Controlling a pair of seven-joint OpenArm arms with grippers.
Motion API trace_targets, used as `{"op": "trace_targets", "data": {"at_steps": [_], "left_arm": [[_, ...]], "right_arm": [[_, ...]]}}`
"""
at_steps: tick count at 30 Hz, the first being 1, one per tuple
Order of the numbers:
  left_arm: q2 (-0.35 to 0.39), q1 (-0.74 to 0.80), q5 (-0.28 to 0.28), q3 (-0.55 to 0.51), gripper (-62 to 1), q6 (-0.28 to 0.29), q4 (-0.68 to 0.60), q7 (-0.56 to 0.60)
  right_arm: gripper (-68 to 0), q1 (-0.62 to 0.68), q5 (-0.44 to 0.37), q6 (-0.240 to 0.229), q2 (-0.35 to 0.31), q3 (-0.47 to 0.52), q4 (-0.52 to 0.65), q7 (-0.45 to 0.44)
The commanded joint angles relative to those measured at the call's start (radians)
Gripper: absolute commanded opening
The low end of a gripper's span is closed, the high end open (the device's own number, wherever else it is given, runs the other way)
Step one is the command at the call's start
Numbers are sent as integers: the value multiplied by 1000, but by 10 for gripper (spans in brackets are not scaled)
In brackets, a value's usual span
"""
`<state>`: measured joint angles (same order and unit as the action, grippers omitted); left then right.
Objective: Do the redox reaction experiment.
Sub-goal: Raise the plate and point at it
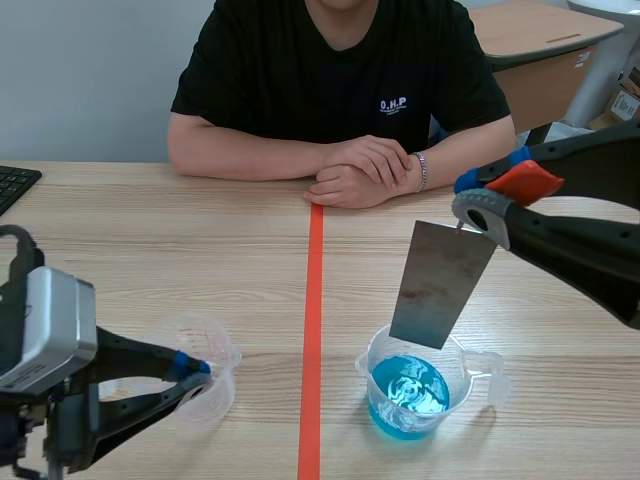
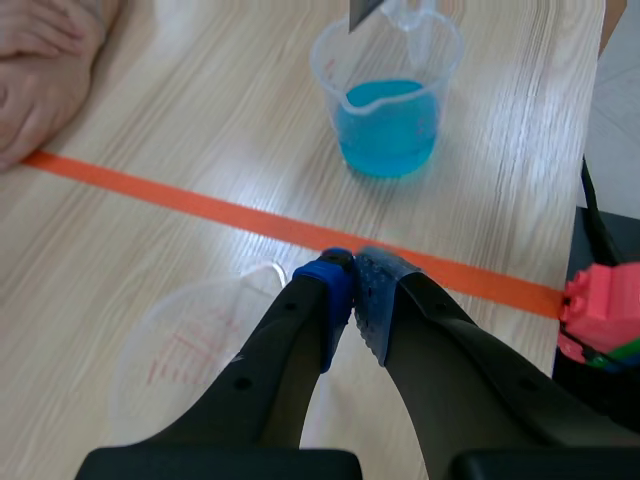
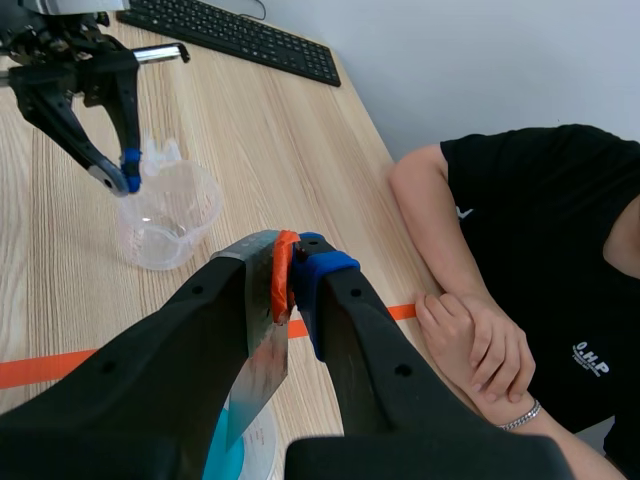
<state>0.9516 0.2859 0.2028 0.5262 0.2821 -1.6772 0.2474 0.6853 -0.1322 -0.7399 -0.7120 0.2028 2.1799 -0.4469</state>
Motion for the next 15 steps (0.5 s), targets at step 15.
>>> {"op": "trace_targets", "data": {"at_steps": [15], "left_arm": [[-228,-218,-20,171,-565,-2,-20,-146]], "right_arm": [[-658,2,-37,-6,-14,15,21,-7]]}}
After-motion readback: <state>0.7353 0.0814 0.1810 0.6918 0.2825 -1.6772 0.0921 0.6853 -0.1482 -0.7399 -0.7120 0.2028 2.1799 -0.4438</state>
